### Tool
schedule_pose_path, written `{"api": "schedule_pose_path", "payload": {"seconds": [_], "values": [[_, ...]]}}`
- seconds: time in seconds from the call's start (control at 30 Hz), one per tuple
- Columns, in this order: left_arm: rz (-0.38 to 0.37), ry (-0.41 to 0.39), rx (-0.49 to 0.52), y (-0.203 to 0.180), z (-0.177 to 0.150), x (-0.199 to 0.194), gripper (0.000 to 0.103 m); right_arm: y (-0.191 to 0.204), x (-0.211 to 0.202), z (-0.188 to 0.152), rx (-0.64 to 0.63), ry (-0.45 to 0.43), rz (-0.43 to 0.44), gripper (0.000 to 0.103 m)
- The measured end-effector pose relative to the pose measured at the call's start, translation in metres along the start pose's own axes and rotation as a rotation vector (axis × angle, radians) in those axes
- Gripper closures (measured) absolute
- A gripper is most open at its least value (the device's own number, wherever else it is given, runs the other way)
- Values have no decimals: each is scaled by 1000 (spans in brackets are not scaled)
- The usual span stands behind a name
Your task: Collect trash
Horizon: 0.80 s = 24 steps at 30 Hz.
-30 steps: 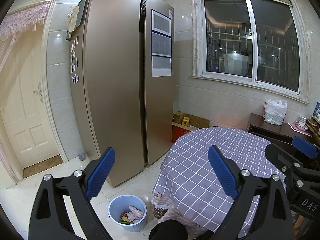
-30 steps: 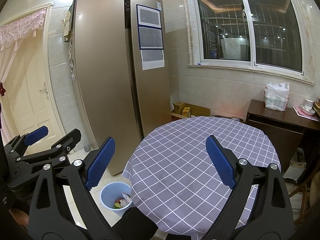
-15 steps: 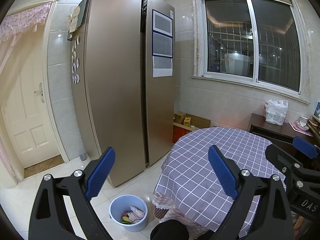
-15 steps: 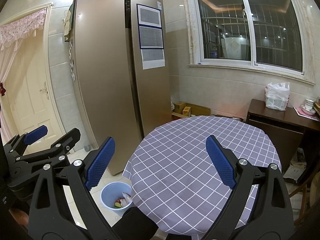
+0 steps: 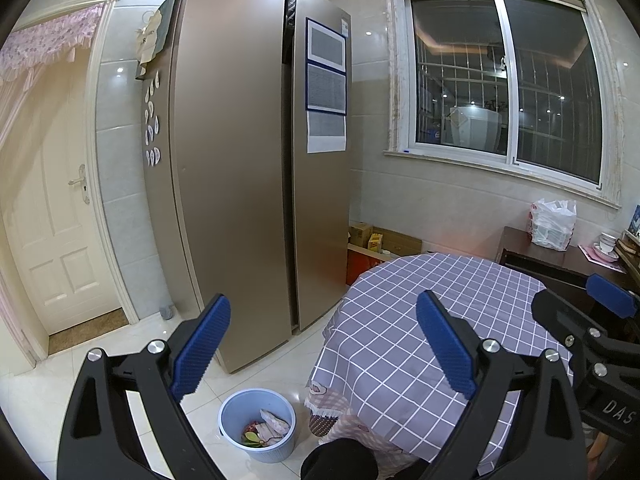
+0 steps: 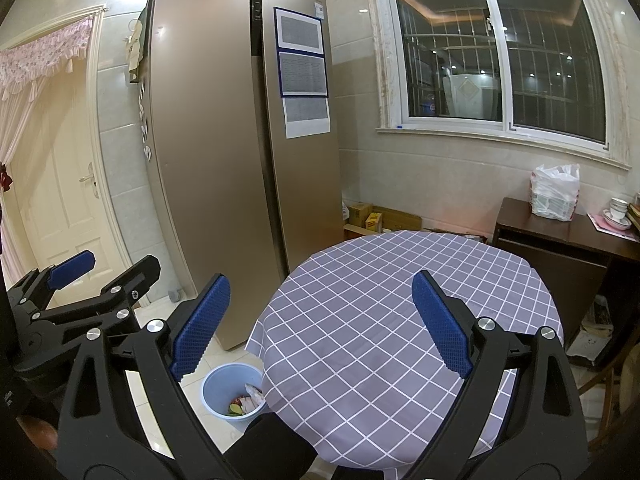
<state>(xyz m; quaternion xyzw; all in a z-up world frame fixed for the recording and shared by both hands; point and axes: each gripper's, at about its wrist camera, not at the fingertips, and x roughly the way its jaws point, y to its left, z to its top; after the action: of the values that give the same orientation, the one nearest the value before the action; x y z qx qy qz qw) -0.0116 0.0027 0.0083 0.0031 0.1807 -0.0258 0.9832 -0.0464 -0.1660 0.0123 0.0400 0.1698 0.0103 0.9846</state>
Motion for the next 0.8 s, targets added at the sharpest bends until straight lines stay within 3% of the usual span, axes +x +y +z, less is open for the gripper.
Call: {"api": "schedule_pose_path", "payload": {"seconds": [0.8], "values": [[5,3,-3,-1,-3,-1,11,3,1,-2,0,-1,3,12]]}}
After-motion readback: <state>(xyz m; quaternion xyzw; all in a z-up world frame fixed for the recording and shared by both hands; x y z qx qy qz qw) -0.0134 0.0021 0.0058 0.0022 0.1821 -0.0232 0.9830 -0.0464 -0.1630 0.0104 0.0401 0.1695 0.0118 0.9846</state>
